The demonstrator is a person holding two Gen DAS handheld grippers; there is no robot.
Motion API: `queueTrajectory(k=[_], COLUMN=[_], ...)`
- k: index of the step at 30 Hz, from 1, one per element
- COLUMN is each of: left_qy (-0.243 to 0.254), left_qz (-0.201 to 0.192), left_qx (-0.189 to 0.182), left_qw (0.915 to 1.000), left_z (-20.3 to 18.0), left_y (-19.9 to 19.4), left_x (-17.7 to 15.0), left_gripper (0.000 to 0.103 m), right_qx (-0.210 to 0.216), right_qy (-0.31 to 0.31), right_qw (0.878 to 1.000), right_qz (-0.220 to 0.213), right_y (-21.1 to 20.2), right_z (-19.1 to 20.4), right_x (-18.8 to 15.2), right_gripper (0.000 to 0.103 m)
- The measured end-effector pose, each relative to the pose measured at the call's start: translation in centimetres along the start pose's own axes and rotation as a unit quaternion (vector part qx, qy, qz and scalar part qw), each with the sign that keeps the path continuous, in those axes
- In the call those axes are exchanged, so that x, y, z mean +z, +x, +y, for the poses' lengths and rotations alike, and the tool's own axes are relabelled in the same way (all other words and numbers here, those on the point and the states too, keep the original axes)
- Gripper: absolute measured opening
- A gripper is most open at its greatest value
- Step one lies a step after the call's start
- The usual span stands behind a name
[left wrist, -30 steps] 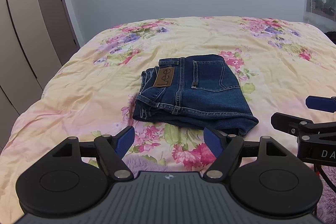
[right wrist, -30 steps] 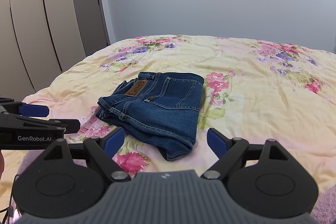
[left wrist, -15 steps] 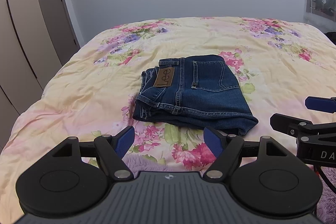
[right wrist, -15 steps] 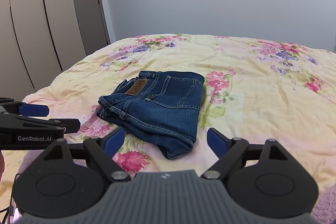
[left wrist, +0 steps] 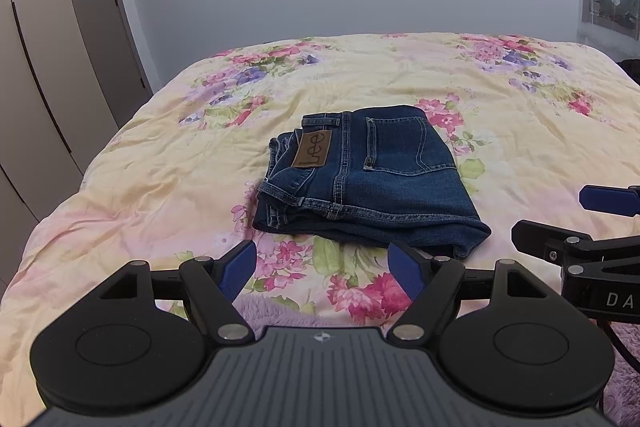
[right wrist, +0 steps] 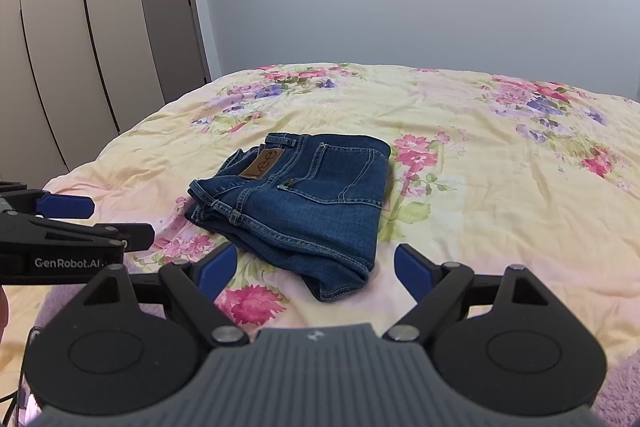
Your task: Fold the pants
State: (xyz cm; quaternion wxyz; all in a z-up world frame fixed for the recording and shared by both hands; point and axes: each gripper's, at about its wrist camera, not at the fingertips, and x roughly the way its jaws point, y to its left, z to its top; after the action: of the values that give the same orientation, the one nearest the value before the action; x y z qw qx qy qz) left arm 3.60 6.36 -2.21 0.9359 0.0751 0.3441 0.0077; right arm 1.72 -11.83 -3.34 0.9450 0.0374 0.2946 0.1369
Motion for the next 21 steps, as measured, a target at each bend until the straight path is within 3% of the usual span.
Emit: queueTrajectory(k=[21], left_qy=[-0.002], left_qz=[-0.008], left_qx=[-0.003], left_qw=[1.0], left_z=[0.55], left_y=[-0.2], left_x=[0.15], left_gripper=[0.088], right_qx=[0.002], right_qy=[0.002], right_qw=[1.0], right_qz=[0.006], right_y=[0.08], right_z=[-0.16], right_x=[-0.05], right_gripper=[0.082])
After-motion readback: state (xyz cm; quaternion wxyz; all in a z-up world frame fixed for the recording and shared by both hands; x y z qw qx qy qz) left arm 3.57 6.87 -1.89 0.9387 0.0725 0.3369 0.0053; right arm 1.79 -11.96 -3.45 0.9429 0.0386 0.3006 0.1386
